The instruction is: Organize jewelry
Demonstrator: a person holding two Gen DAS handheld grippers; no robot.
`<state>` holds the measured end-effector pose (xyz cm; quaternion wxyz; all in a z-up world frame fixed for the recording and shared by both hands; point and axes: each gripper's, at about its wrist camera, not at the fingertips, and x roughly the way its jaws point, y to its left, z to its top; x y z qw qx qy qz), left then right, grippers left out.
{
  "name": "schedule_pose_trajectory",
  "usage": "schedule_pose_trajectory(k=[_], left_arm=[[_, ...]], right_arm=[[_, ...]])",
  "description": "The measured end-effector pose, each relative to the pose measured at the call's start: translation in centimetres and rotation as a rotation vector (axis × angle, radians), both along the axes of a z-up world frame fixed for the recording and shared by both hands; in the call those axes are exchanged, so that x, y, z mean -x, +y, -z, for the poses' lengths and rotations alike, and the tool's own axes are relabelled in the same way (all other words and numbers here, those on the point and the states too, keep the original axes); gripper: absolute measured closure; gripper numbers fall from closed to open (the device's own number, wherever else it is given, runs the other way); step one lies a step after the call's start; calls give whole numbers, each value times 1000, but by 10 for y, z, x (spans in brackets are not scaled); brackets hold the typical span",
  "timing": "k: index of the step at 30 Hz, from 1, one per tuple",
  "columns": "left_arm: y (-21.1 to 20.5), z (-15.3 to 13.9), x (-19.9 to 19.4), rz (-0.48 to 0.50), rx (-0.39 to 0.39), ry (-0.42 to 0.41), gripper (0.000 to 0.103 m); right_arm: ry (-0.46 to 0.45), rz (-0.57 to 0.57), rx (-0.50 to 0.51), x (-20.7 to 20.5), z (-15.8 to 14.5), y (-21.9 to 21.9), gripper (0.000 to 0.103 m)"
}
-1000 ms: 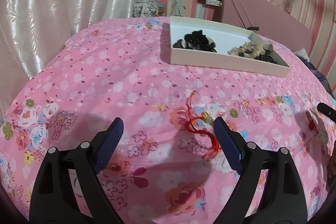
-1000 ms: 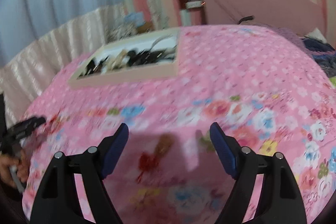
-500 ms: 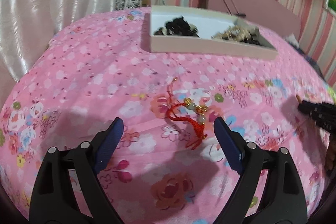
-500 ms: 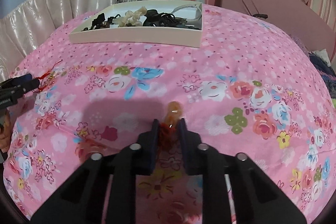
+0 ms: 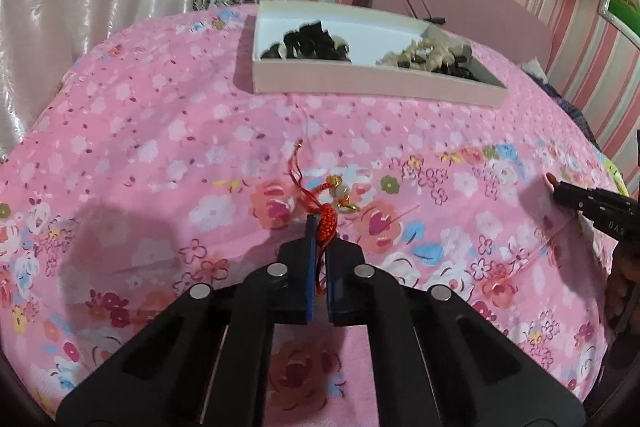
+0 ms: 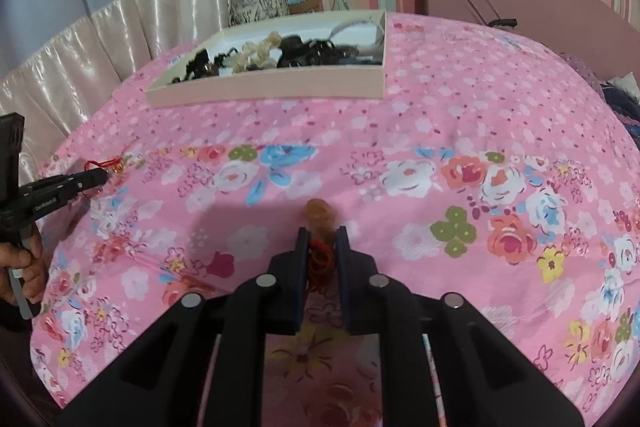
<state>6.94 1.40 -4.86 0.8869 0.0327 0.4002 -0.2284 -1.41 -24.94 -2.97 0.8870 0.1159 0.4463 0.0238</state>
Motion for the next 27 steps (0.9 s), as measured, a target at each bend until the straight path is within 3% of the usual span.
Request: schedule_pose_trajectory(k=[14,18,27], left_arm=[[-9,-68,3,9,29,-183,102],[-16,-75,-2,18,21,-189,102],[-48,-87,-13,36,-4,-224,102]], right_arm=[[-155,44,-37,-3,-39,-10,90],[-169,57,-100,-8,-31,-10,90],[-249,45,-69,-20,-61,-11,90]])
